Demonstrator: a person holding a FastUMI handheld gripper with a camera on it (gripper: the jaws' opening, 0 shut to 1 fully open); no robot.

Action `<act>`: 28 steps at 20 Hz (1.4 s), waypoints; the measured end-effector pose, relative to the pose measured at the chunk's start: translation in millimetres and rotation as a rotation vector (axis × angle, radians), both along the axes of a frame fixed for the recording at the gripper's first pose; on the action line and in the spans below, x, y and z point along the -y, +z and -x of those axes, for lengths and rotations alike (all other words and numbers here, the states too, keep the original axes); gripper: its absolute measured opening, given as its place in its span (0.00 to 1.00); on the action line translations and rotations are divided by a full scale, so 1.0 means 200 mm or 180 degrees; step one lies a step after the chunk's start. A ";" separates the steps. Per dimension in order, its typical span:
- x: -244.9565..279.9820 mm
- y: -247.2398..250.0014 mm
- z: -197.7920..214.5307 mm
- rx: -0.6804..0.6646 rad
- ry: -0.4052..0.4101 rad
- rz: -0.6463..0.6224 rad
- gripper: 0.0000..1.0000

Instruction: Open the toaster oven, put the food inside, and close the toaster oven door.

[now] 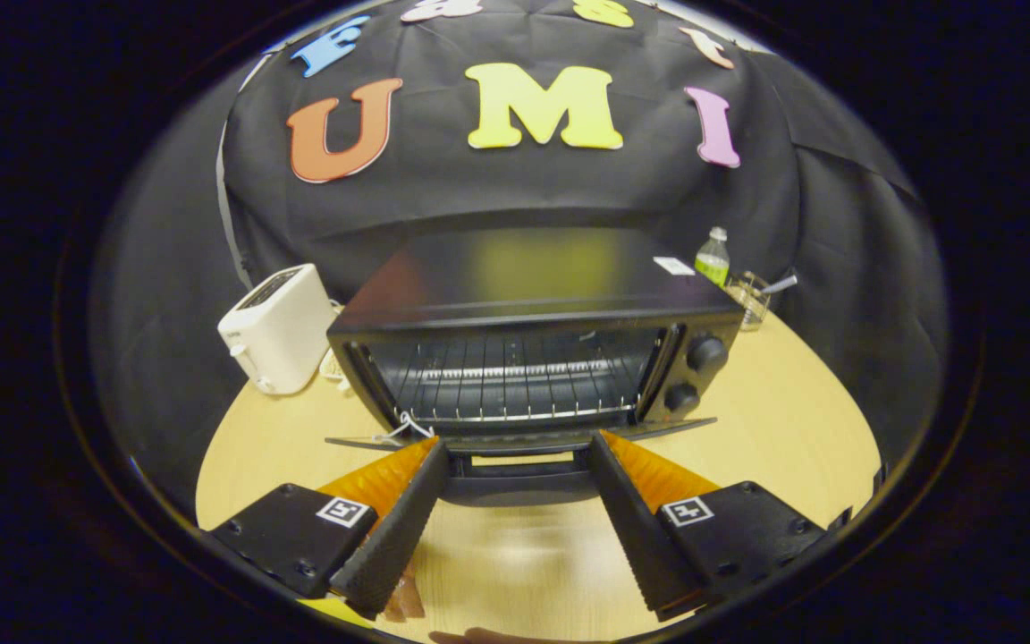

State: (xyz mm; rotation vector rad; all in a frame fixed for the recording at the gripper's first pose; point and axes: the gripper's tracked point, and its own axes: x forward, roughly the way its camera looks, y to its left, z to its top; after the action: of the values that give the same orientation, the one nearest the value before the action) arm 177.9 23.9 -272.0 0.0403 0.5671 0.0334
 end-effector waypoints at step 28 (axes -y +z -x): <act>-0.13 -0.22 0.43 -0.0622 0.0708 -0.0630 0.97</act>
State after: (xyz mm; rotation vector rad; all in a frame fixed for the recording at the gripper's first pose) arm 91.1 50.9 -315.9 0.1746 0.7604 0.3048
